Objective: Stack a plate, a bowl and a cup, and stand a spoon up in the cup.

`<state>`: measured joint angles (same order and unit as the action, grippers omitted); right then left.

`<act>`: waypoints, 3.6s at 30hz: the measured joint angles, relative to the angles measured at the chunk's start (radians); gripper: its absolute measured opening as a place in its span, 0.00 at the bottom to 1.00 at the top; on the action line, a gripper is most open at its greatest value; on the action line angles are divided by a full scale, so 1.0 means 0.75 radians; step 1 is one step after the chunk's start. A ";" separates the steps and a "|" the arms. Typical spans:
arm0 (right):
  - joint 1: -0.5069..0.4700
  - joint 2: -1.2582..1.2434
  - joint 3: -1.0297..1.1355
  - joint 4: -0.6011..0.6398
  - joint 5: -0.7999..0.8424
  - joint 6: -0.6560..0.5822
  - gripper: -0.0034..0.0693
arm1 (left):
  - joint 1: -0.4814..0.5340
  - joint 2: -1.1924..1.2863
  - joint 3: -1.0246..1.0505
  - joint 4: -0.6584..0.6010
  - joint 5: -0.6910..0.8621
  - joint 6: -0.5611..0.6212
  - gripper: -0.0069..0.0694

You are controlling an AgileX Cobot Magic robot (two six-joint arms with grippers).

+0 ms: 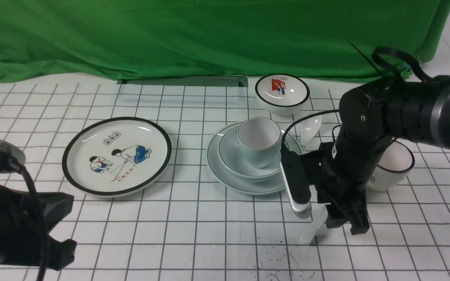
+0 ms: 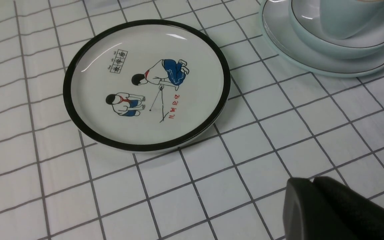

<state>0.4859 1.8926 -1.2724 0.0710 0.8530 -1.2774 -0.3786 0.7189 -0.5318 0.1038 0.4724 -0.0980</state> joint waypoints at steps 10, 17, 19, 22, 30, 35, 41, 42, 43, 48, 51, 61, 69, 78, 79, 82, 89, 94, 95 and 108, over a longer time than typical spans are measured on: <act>0.000 0.052 0.004 -0.007 -0.084 -0.106 0.32 | 0.000 0.000 0.000 -0.002 -0.009 0.000 0.05; 0.040 -0.007 0.004 0.035 -0.072 0.133 0.16 | 0.000 0.000 0.000 -0.002 -0.020 0.000 0.05; 0.070 -0.093 0.004 0.074 -0.083 0.221 0.16 | 0.000 0.000 0.000 -0.002 -0.024 0.001 0.05; 0.086 -0.215 0.004 0.205 -0.125 0.259 0.16 | 0.000 0.000 0.000 -0.002 -0.031 0.004 0.05; 0.045 -0.291 0.004 0.845 -0.687 0.238 0.16 | 0.000 0.000 0.000 -0.002 -0.056 0.004 0.05; 0.037 -0.165 -0.010 1.176 -0.956 0.195 0.16 | 0.000 0.000 0.000 -0.003 -0.058 0.004 0.05; 0.037 -0.044 -0.047 1.233 -0.966 0.210 0.16 | 0.000 0.000 0.000 -0.002 -0.058 0.005 0.05; 0.039 -0.038 -0.050 1.235 -0.967 0.213 0.16 | 0.000 0.000 0.000 -0.002 -0.058 0.005 0.05; 0.039 -0.038 -0.051 1.237 -0.967 0.218 0.16 | 0.000 0.000 0.000 -0.002 -0.058 0.007 0.05; 0.048 -0.037 -0.058 1.240 -0.967 0.229 0.16 | 0.000 0.000 0.000 -0.002 -0.060 0.031 0.05; 0.066 -0.037 -0.060 1.243 -0.973 0.233 0.16 | 0.000 0.000 0.000 -0.002 -0.061 0.032 0.05; 0.095 0.030 -0.061 1.242 -0.983 0.241 0.16 | 0.000 0.000 0.000 -0.002 -0.068 0.032 0.05; 0.105 0.030 -0.062 1.242 -1.014 0.270 0.25 | 0.000 0.000 0.000 -0.002 -0.068 0.032 0.05; 0.105 -0.011 -0.062 1.124 -0.943 0.310 0.39 | 0.000 -0.033 0.000 -0.001 -0.057 0.070 0.05; 0.105 -0.041 -0.062 1.060 -0.888 0.322 0.35 | 0.000 -0.066 0.000 0.001 -0.056 0.082 0.05; 0.105 -0.167 -0.062 0.855 -0.757 0.422 0.26 | 0.000 -0.160 0.000 0.013 -0.078 0.103 0.05; 0.106 -0.670 -0.069 0.031 -0.295 1.032 0.06 | 0.000 -0.392 0.000 0.156 -0.157 0.108 0.05; 0.106 -1.013 0.008 -0.268 -0.030 1.319 0.06 | 0.000 -0.419 0.000 0.174 -0.160 0.108 0.05; 0.106 -1.027 0.018 -0.274 -0.024 1.335 0.06 | 0.000 -0.419 0.000 0.174 -0.160 0.108 0.05; 0.106 -1.912 1.124 -0.302 -0.854 1.544 0.07 | 0.000 -0.419 0.000 0.178 -0.160 0.109 0.05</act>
<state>0.5657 0.4590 -0.4292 -0.1553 0.2121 -0.1192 -0.3786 0.4047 -0.5321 0.2374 0.3527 -0.0165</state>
